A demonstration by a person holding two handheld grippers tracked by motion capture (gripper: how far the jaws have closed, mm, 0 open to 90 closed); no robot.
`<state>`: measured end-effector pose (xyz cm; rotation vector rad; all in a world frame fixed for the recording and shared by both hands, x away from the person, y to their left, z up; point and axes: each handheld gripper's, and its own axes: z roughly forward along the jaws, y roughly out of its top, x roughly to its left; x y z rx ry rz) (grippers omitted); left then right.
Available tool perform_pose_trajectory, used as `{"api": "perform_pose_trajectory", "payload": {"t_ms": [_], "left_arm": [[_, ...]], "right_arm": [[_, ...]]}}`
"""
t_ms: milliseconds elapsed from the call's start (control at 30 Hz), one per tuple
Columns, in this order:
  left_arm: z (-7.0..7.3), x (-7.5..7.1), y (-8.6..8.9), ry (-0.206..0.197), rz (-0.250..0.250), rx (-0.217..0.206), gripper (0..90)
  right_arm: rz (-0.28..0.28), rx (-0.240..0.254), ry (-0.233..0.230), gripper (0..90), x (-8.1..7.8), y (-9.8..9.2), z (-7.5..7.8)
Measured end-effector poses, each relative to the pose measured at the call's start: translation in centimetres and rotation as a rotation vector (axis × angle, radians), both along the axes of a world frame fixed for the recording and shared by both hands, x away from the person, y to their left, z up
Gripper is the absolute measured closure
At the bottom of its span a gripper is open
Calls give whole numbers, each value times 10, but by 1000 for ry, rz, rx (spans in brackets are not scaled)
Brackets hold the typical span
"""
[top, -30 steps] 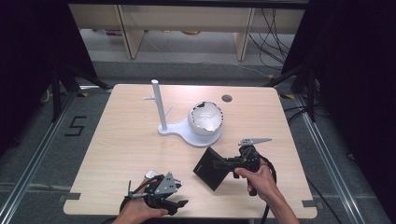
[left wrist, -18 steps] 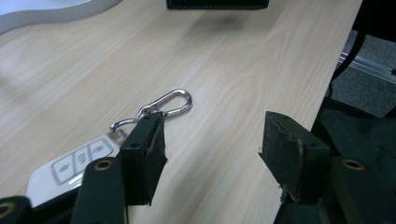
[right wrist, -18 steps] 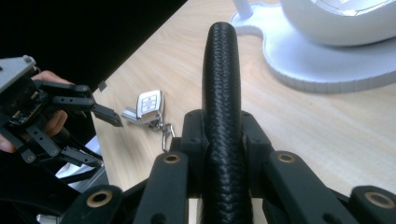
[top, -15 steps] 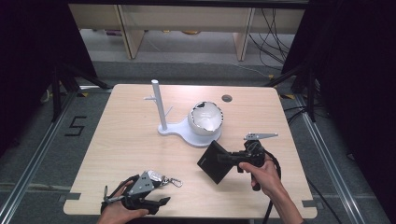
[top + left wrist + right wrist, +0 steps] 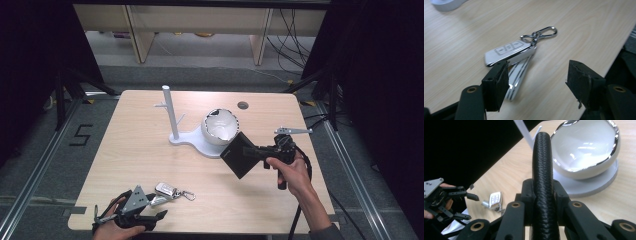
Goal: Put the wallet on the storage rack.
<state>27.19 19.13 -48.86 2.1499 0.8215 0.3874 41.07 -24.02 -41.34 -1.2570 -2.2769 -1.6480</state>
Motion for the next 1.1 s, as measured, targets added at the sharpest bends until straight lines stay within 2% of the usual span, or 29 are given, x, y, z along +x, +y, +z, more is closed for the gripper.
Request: {"api": "perform_pose_trajectory", "payload": {"t_ms": [33, 67, 167, 200, 233, 267, 333, 367, 400, 500, 567, 633, 700, 733, 767, 800, 867, 900, 933, 967, 1000, 1033, 1100], "left_arm": [[0, 0, 0, 0, 0, 0, 325], [0, 1, 4, -4, 14, 3, 321], [0, 2, 8, -14, 27, 15, 318], [0, 1, 8, -8, 33, 5, 315], [-1, 2, 9, -15, 37, 15, 308], [-2, 3, 9, -20, 42, 13, 304], [-2, 3, 9, -20, 49, 14, 289], [-3, 3, 10, -16, 49, 16, 289], [-2, 4, 11, -15, 48, 34, 281], [-2, 4, 11, -24, 46, 41, 273], [-2, 5, 11, -23, 38, 56, 270], [-2, 5, 11, -25, 39, 54, 267], [-2, 5, 11, -25, 40, 52, 263], [-4, 4, 9, -23, 44, 28, 261], [-4, 4, 9, -22, 46, 28, 260], [-3, 5, 10, -24, 34, 48, 259], [-3, 5, 10, -28, 35, 45, 255], [-3, 5, 10, -26, 37, 44, 255], [-3, 5, 10, -26, 37, 44, 255], [-3, 5, 11, -24, 33, 47, 255], [-3, 5, 10, -24, 36, 47, 255], [-3, 5, 10, -22, 36, 47, 254], [-5, 4, 9, -23, 43, 21, 254]], "right_arm": [[0, 0, 0, 764, 0, 0, 0], [-6, -3, -14, 763, 7, 0, 2], [-12, 12, 14, 763, 11, 1, 5], [-18, 8, 4, 763, 16, 1, 7], [-23, 13, 14, 763, 21, 2, 10], [-28, 1, -17, 763, 25, 1, 10], [-34, 6, -19, 763, 28, 1, 12], [-42, 10, -6, 763, 31, 1, 14], [-52, 13, -4, 763, 34, 1, 17], [-84, 0, -37, 763, 47, -2, 24], [-98, 1, -36, 763, 53, -2, 27], [-110, -5, -52, 763, 59, -2, 28], [-119, 0, -48, 763, 62, -2, 28], [-138, 10, -8, 763, 67, 0, 30], [-140, -6, -34, 763, 71, -1, 29], [-150, -2, -21, 763, 74, -1, 29], [-169, -1, -20, 763, 83, 0, 28], [-182, 8, 1, 763, 85, 1, 29], [-184, 1, -11, 763, 88, 1, 28], [-196, 10, 10, 763, 90, 3, 29], [-197, 2, -6, 763, 94, 3, 28], [-205, 23, 13, 763, 95, 4, 28], [-215, 11, 23, 763, 101, 7, 28]]}}
